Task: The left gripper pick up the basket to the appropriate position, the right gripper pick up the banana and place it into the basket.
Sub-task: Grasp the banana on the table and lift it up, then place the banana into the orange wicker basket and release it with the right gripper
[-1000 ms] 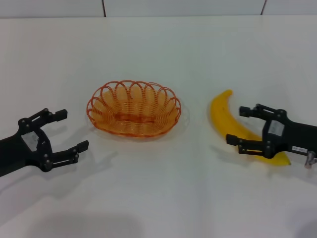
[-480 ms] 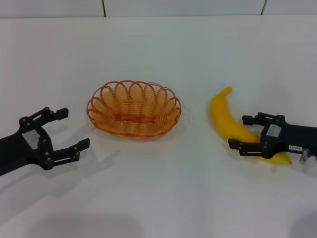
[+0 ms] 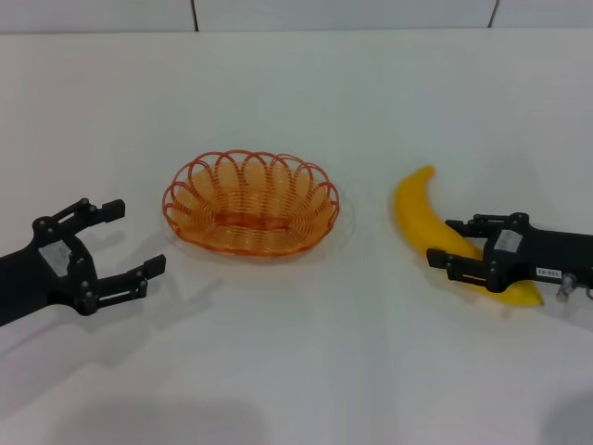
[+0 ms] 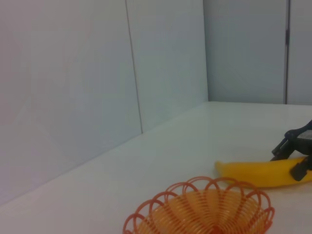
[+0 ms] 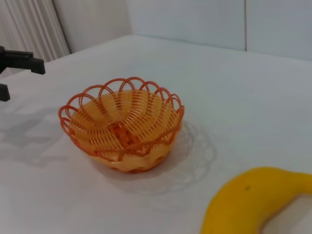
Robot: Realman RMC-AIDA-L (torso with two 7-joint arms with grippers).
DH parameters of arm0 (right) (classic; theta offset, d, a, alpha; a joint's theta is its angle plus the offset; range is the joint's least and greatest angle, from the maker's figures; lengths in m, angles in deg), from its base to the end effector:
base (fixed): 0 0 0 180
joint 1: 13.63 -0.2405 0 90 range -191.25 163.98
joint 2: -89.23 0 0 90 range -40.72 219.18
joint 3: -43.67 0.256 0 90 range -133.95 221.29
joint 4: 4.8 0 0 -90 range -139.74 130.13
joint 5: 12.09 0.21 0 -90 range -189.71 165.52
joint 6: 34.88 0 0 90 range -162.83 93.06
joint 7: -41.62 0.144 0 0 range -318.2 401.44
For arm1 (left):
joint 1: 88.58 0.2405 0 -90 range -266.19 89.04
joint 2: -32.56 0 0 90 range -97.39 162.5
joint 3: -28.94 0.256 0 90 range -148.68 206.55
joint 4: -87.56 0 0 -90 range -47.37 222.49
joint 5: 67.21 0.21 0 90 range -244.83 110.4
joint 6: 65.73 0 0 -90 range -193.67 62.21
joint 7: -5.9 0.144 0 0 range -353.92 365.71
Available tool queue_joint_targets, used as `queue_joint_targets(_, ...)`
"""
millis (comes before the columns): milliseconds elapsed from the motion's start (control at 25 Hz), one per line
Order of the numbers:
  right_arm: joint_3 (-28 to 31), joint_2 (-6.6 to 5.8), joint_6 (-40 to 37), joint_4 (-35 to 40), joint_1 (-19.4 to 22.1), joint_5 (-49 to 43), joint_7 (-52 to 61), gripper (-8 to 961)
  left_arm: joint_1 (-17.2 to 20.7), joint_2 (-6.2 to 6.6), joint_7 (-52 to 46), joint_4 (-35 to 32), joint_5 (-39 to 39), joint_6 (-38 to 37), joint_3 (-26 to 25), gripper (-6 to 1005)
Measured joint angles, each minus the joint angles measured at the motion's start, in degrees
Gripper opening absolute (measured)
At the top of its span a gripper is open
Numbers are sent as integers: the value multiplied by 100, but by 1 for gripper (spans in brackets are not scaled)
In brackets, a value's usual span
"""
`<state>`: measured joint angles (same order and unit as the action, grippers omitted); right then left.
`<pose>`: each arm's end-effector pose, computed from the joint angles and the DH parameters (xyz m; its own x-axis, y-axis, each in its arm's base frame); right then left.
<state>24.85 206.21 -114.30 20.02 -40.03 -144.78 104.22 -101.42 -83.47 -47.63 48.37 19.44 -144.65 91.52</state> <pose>0.3533 0.2897 -0.0110 0.8092 -0.4263 -0.4043 -0.5624 -0.7610 -0.3235 -0.3130 0.2805 0.0019 0.8766 0.0675 0.4765 0.3033 -0.8462 -0.4381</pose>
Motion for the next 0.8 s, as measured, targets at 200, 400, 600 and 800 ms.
queue_joint_targets(200, 19, 0, -73, 25, -6, 48, -2, 611, -3, -3, -23, 0, 0, -11, -1, 908)
queue_joint_targets(400, 14, -7, -708, 56, -137, 608, -541, 486, -6, 2, -45, 6, 33, -11, 4, 908)
queue_joint_targets(600, -3, 13, -1910, -135, -640, 1506, -1526, 486, -196, 31, -93, 286, 117, -9, 9, 908)
queue_joint_targets(800, -152, 19, -1845, -532, -1143, 1490, -1679, 487, -468, 47, -394, 441, 306, 17, 9, 908)
